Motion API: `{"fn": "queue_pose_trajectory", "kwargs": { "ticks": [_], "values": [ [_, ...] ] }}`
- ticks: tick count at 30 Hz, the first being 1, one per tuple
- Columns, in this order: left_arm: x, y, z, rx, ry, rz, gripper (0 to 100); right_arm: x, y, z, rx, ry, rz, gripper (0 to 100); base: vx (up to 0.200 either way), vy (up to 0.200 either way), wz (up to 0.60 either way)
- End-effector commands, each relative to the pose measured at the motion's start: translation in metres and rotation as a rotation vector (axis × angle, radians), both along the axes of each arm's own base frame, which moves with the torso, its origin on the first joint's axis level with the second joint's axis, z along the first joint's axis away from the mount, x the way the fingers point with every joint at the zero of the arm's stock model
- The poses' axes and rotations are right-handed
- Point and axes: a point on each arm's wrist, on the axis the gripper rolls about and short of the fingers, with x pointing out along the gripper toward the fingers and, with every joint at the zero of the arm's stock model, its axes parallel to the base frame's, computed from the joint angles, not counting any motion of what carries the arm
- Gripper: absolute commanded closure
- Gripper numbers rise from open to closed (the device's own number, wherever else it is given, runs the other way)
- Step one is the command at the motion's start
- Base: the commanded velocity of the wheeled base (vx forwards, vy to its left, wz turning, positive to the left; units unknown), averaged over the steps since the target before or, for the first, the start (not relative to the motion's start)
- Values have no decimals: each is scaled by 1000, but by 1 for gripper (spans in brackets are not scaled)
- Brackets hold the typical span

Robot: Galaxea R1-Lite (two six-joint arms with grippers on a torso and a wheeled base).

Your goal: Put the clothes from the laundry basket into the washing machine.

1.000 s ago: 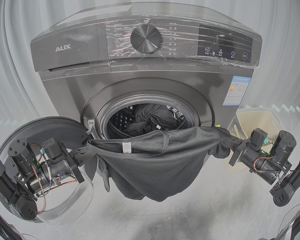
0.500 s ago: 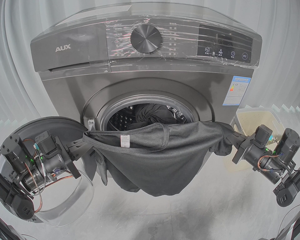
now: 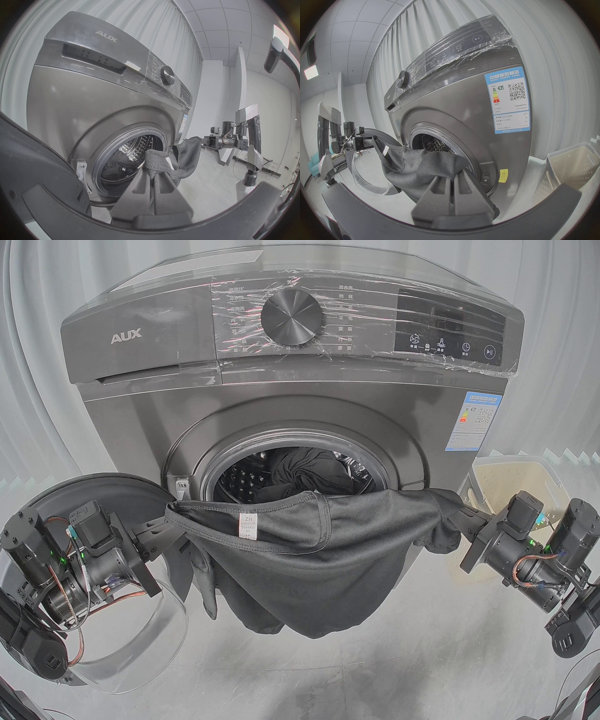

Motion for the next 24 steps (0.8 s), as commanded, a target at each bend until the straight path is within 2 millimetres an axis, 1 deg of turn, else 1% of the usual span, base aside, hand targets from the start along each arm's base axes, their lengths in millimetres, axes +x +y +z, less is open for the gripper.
{"fn": "queue_pose_trajectory", "kwargs": {
  "ticks": [1,7,11,15,19,20,22,23,24],
  "values": [
    [0,-1,1,-8,5,-6,100,-4,5,-3,-6,17,15,100,0,0,0],
    [-1,-4,-1,-8,16,-22,100,-6,8,-7,-14,33,25,100,0,0,0],
    [-2,-11,-6,-2,37,-41,100,-10,10,-17,-34,72,39,100,0,0,0],
    [-1,-18,-9,-3,52,-28,100,-12,11,-22,-46,91,48,100,0,0,0],
    [1,-21,-13,3,66,-11,100,-20,14,-32,-70,135,73,100,0,0,0],
    [1,-23,-12,0,63,-14,100,-21,15,-35,-77,147,79,0,0,0,0],
    [1,-24,-12,-2,61,-16,100,-22,16,-38,-83,162,86,0,0,0,0],
    [1,-26,-12,-1,60,-20,100,-25,16,-42,-95,180,92,0,0,0,0],
    [0,-28,-12,-3,61,-26,100,-32,13,-51,-122,228,97,0,0,0,0]
  ]
}}
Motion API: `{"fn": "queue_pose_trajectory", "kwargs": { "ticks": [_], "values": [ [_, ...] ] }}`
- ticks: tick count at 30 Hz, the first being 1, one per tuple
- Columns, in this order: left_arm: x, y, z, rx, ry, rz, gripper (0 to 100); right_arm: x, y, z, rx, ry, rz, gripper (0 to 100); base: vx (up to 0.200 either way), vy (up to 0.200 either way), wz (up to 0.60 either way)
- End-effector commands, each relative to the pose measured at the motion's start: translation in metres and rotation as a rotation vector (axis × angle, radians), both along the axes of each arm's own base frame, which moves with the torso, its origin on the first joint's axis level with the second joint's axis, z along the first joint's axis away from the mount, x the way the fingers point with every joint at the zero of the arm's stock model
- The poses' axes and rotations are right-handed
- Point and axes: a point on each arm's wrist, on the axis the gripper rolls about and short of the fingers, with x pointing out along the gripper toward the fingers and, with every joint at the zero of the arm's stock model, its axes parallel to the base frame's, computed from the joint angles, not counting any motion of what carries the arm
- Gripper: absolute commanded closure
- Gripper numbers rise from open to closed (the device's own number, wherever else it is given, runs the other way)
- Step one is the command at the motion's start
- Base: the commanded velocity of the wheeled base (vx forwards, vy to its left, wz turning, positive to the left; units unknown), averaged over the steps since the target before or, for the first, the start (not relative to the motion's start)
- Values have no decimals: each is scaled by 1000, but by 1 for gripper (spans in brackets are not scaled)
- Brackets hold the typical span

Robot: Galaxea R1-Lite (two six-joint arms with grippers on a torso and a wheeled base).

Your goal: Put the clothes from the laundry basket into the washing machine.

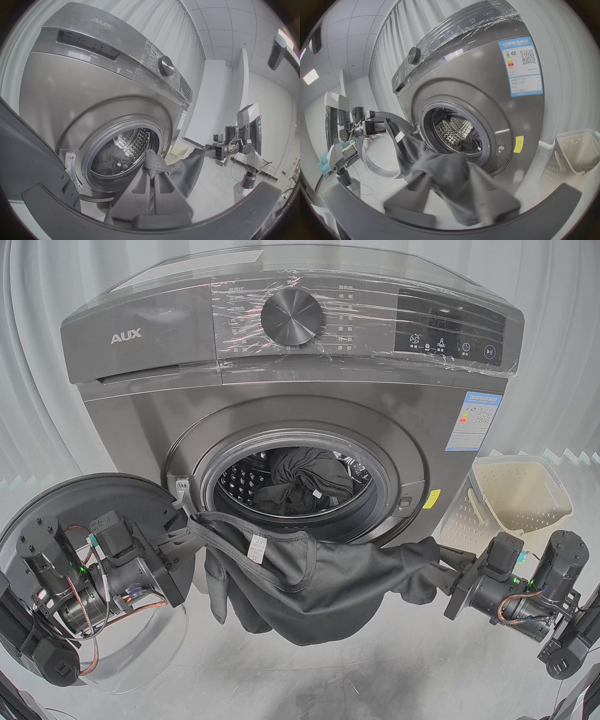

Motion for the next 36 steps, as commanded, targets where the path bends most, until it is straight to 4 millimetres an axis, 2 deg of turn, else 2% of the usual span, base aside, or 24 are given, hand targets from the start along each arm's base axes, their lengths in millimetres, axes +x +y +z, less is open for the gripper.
{"fn": "queue_pose_trajectory", "kwargs": {
  "ticks": [1,3,4,11,15,22,30,32,34,35,36],
  "values": [
    [0,-6,-2,1,8,-17,100,-10,-2,-18,-51,83,18,0,0,0,0],
    [1,-17,-4,-4,20,3,100,-31,-6,-37,-115,182,58,0,0,0,0],
    [1,-20,-4,-8,19,7,100,-34,-4,-43,-136,220,74,0,0,0,0],
    [13,-35,2,-29,-10,-9,100,-32,3,-58,-179,276,97,0,0,0,0],
    [24,-41,1,-37,-15,0,100,-30,9,-83,-255,369,117,0,0,0,0],
    [22,-46,4,-44,-27,-11,100,-28,21,-109,-320,446,152,0,0,0,0],
    [22,-51,9,-61,-42,18,100,-15,30,-119,-308,444,145,0,0,0,0],
    [22,-52,10,-63,-45,15,100,-11,36,-118,-294,422,156,0,0,0,0],
    [21,-54,9,-63,-44,9,100,-1,50,-113,-258,364,177,0,0,0,0],
    [21,-54,9,-63,-44,9,100,-1,50,-113,-258,364,177,0,0,0,0],
    [21,-55,9,-62,-43,5,100,6,60,-109,-230,323,186,0,0,0,0]
  ]
}}
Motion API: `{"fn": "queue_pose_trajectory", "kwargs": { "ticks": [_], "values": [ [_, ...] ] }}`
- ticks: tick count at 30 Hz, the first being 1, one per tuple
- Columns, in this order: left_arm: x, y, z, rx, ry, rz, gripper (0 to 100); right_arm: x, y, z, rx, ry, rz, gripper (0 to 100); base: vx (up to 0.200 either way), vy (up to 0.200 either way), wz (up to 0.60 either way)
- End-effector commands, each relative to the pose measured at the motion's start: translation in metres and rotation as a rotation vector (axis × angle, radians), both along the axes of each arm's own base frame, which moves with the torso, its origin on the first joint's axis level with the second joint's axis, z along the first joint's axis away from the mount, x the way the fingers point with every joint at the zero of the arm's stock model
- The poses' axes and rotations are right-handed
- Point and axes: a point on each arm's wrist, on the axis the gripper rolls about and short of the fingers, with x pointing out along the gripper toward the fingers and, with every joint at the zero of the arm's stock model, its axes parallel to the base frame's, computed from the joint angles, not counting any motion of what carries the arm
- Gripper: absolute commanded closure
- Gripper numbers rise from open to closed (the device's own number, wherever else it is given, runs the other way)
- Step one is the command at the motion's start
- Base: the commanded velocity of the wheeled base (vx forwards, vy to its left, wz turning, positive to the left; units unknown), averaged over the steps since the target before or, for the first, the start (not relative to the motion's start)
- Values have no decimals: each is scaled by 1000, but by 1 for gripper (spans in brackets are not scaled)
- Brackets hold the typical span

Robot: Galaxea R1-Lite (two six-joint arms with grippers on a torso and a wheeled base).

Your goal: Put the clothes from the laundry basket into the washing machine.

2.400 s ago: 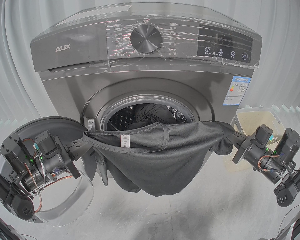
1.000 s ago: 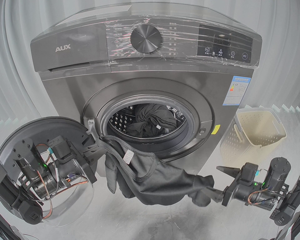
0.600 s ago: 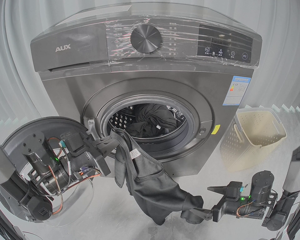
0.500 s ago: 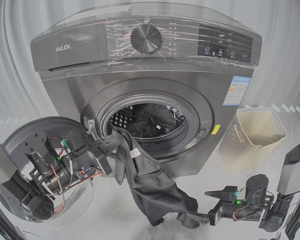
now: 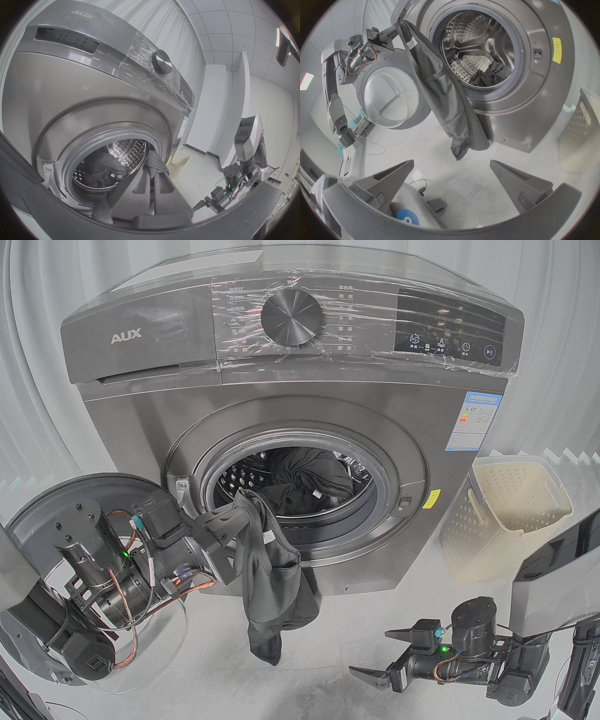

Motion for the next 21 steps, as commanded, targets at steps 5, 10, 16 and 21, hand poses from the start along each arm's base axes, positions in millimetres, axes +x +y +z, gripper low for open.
{"fn": "queue_pose_trajectory", "kwargs": {
  "ticks": [5,10,16,21],
  "values": [
    [-3,-7,1,-2,-3,-27,100,31,46,6,115,-127,57,0,0,0,0],
    [-3,-8,0,-1,0,-32,100,54,66,5,172,-181,52,0,0,0,0],
    [-2,-9,6,-15,-21,-34,100,71,81,-5,194,-209,51,0,0,0,0],
    [-1,-10,11,-28,-42,-32,100,81,89,-14,206,-216,52,0,0,0,0]
  ]
}}
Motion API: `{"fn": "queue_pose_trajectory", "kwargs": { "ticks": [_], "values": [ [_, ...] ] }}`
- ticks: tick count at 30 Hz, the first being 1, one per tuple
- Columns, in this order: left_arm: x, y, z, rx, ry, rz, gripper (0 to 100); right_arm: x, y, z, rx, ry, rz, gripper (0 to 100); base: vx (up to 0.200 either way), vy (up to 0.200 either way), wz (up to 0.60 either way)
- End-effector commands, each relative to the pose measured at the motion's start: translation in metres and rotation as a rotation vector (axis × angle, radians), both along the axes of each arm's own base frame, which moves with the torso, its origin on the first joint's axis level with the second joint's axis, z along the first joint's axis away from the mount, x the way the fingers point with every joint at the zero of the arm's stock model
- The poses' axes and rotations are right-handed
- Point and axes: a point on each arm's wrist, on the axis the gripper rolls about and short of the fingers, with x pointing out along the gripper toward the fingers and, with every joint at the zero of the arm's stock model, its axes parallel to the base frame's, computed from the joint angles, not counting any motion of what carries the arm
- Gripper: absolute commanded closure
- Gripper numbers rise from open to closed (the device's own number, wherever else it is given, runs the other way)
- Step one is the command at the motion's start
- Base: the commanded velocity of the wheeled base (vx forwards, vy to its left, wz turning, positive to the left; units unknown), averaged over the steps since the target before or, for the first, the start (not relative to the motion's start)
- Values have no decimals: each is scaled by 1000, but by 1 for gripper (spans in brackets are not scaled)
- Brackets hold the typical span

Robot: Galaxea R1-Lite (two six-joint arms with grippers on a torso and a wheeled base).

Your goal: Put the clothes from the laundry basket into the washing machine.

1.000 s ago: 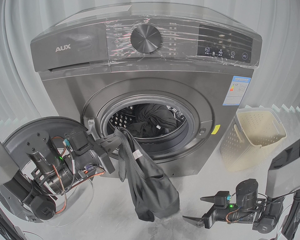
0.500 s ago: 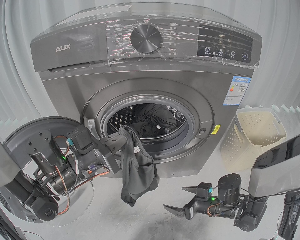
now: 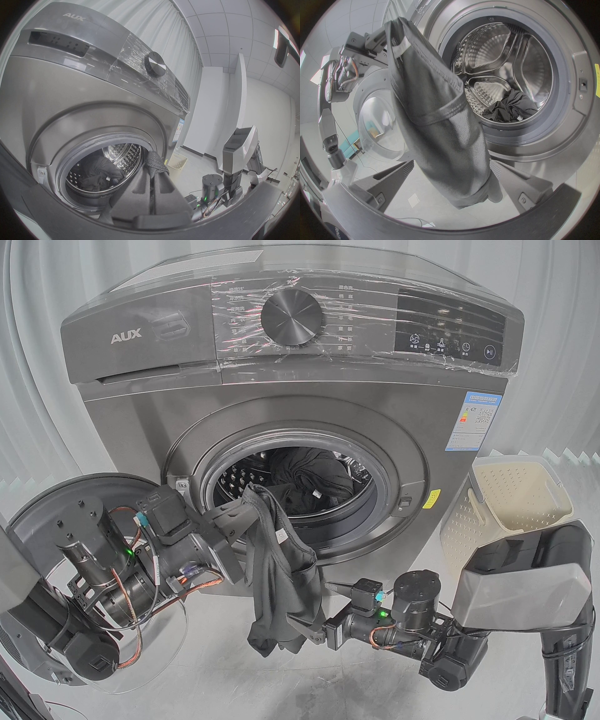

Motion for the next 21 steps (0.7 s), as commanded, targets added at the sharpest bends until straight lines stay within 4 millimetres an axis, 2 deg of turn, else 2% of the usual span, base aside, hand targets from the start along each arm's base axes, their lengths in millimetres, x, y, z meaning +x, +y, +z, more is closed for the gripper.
{"fn": "queue_pose_trajectory", "kwargs": {
  "ticks": [1,8,21],
  "values": [
    [1,-1,6,-15,-22,-1,100,10,9,-18,-2,11,1,0,0,0,0],
    [1,-1,15,-36,-50,0,100,32,24,-24,57,-20,-24,0,0,0,0],
    [-2,1,20,-51,-62,1,100,37,32,-25,87,-25,-61,0,0,0,0]
  ]
}}
